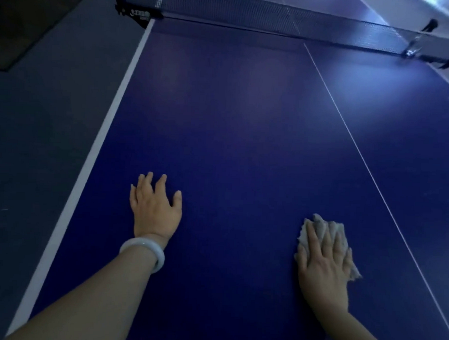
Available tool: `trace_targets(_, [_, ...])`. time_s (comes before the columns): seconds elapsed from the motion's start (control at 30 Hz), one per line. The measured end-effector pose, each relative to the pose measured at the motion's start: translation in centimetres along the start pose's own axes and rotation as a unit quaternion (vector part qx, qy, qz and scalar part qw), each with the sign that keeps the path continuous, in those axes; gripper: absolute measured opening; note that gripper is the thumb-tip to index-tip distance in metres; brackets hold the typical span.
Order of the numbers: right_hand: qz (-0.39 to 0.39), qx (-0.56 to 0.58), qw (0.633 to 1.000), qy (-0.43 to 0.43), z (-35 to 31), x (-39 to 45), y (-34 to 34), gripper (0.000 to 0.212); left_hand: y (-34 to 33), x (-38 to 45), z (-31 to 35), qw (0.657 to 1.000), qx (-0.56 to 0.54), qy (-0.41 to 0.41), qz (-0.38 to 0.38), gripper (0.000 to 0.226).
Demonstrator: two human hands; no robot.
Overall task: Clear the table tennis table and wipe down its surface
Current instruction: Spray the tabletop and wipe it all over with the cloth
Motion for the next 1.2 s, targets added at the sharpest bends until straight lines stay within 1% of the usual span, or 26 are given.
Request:
trace_targets(0.07, [-0.005, 0.007, 1.000, 0.003, -0.2, 0.4, -0.2, 0.061, 0.5, -0.2, -0.3, 1.000, -0.009, -0.007, 0.005, 0.056])
trace_targets(0.17, [0.007, 0.011, 1.000, 0.009, 0.2, 0.6, -0.4, 0.061, 0.2, -3.0, 0.3, 0.999, 0.011, -0.030, -0.003, 0.058])
trace_targets(0.33, [0.021, 0.025, 0.999, 0.022, 0.3, 0.6, -0.4, 0.060, -1.5, -12.2, 2.7, 0.983, 0.115, -0.136, -0.034, 0.064])
trace_targets(0.4, [0.020, 0.020, 0.999, 0.023, 0.4, 0.7, -0.6, 0.060, -1.9, -15.7, 3.0, 0.978, 0.141, -0.149, -0.048, 0.070])
trace_targets(0.5, [0.001, 0.012, 1.000, 0.027, 0.4, 0.7, -0.8, 0.060, -2.3, -20.3, 3.1, 0.971, 0.163, -0.161, -0.066, 0.071])
trace_targets(0.6, [-0.032, 0.027, 0.996, 0.073, 0.8, 0.6, -0.5, 0.058, -2.4, -22.5, 3.2, 0.970, 0.175, -0.150, -0.075, 0.070])
trace_targets(0.67, [-0.062, 0.023, 0.991, 0.114, 2.3, -0.8, -0.3, 0.058, -2.3, -22.7, 3.1, 0.970, 0.184, -0.140, -0.069, 0.071])
trace_targets(0.73, [-0.082, 0.015, 0.985, 0.151, 5.3, -3.6, -0.1, 0.059, -2.3, -22.5, 3.0, 0.972, 0.182, -0.136, -0.064, 0.072])
trace_targets(0.83, [-0.081, -0.029, 0.979, 0.186, 11.7, -8.1, 0.3, 0.060, -2.3, -22.6, 3.1, 0.975, 0.166, -0.136, -0.055, 0.070])
trace_targets(0.9, [-0.076, -0.060, 0.982, 0.165, 15.8, -8.3, 0.9, 0.060, -2.3, -22.7, 3.2, 0.975, 0.161, -0.142, -0.052, 0.069])
trace_targets(0.97, [-0.064, -0.058, 0.990, 0.112, 18.4, -5.9, 1.4, 0.063, -2.3, -22.7, 3.1, 0.976, 0.155, -0.143, -0.049, 0.067])
trace_targets(1.07, [-0.049, 0.016, 0.998, -0.028, 18.8, -1.7, 2.1, 0.059, -2.1, -22.6, 3.0, 0.979, 0.145, -0.132, -0.046, 0.061])
trace_targets(1.1, [-0.050, 0.027, 0.997, -0.051, 17.7, -1.2, 2.0, 0.058, -2.1, -22.6, 3.0, 0.980, 0.143, -0.130, -0.048, 0.063])
trace_targets(1.13, [-0.052, 0.010, 0.998, -0.036, 15.6, -1.2, 1.6, 0.059, -2.1, -22.6, 3.0, 0.980, 0.143, -0.130, -0.049, 0.065])
trace_targets(1.17, [-0.048, -0.025, 0.998, 0.018, 12.7, -2.0, 1.0, 0.060, -2.0, -22.6, 3.1, 0.980, 0.144, -0.131, -0.048, 0.066])
trace_targets(1.2, [-0.042, -0.052, 0.992, 0.107, 9.3, -3.7, 0.4, 0.063, -2.0, -22.7, 3.1, 0.980, 0.144, -0.132, -0.047, 0.066])
Point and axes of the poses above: each hand's wrist, its own x-axis towards the middle knuckle, its own y-axis out of the back of the hand, z = x × y, the point moved 9 cm from there along x, towards the middle knuckle, and after that the axes turned 3 degrees about y, right-handed, at the moved point
